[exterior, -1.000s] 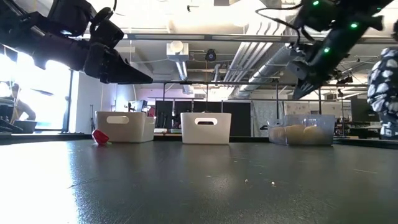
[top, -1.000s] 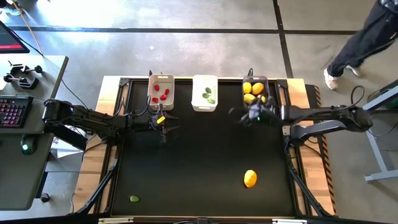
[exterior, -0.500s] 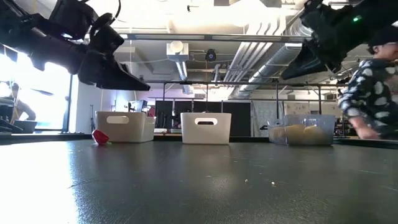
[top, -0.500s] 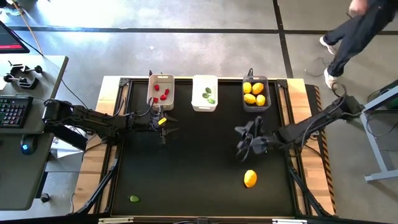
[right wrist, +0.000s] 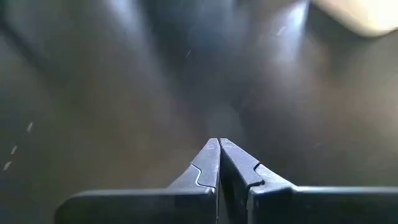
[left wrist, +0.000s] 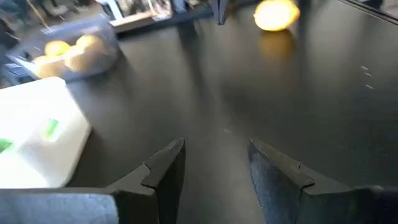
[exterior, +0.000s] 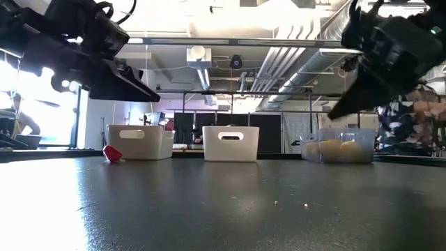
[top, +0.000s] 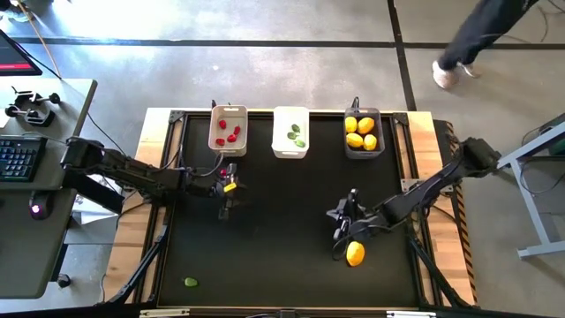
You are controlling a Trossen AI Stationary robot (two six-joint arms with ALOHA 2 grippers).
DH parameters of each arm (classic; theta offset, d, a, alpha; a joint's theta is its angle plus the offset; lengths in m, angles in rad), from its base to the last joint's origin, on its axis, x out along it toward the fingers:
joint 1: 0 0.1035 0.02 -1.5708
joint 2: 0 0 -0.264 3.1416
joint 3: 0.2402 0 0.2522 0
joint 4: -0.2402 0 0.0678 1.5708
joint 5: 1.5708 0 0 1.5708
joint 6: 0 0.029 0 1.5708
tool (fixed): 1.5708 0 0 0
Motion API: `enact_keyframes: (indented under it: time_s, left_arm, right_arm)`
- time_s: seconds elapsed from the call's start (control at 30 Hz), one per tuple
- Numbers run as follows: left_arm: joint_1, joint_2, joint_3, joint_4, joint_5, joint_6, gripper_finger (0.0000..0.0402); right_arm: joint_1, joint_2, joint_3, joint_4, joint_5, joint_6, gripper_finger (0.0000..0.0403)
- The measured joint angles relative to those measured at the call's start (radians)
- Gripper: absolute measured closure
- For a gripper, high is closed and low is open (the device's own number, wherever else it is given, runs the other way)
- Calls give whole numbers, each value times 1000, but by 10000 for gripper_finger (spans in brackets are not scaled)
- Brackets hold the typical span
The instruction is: Sort produce into baskets
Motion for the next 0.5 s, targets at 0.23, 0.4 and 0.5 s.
enact_keyframes:
  time_s: [0.23,0.4,0.5]
  left_arm:
    - [-115,0,108,-253,41,-59,256]
    - [-252,0,213,-481,89,-177,293]
    - [-365,0,269,-627,85,-241,320]
  right_arm:
    - [-41,99,1,120,-122,-4,403]
    - [-74,131,1,192,-117,-96,402]
    - [-91,136,1,209,-107,-109,402]
